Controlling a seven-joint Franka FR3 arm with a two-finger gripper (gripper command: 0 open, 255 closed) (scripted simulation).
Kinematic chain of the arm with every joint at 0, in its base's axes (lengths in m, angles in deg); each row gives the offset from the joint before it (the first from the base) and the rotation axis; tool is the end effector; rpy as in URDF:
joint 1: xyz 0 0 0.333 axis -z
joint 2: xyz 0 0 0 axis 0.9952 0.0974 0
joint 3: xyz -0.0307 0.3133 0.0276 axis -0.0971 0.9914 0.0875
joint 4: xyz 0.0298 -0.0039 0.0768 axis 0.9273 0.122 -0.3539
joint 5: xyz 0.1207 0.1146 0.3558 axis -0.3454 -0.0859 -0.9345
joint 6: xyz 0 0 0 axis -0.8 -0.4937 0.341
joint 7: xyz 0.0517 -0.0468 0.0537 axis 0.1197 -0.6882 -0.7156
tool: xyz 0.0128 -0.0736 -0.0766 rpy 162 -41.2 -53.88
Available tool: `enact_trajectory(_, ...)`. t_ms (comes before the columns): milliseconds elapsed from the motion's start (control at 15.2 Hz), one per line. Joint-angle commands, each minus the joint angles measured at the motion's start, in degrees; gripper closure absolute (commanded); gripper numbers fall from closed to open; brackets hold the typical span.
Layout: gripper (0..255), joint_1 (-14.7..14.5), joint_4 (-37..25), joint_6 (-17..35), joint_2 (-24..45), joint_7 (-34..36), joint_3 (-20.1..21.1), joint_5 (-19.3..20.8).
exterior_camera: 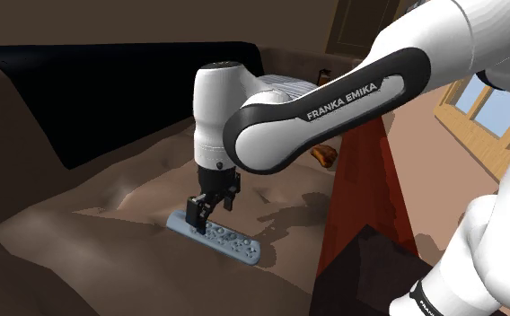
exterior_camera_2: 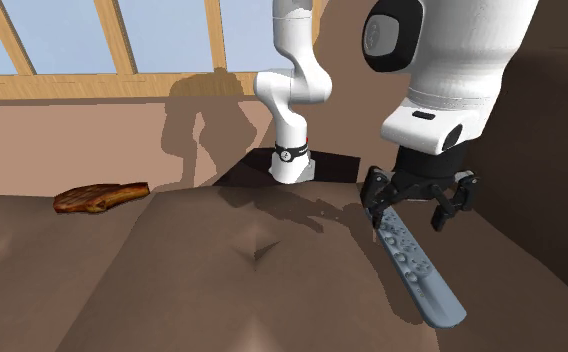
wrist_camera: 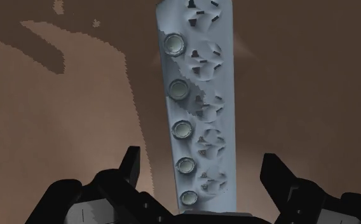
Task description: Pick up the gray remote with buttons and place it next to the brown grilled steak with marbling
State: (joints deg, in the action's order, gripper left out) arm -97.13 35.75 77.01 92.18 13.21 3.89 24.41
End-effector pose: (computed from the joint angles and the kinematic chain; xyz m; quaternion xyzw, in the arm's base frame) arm 0.4536 0.3402 0.3786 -0.9910 -0.1327 0.0140 0.0076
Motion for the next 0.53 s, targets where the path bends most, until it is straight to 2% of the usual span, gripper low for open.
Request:
enact_trajectory(0,0,-0.4,-0.3,1.4,1.9,0.8,0.1,0.8)
enact_trajectory(462,0,-0.8,1.4,5.3,4.3,1.7,-0.2,2.2)
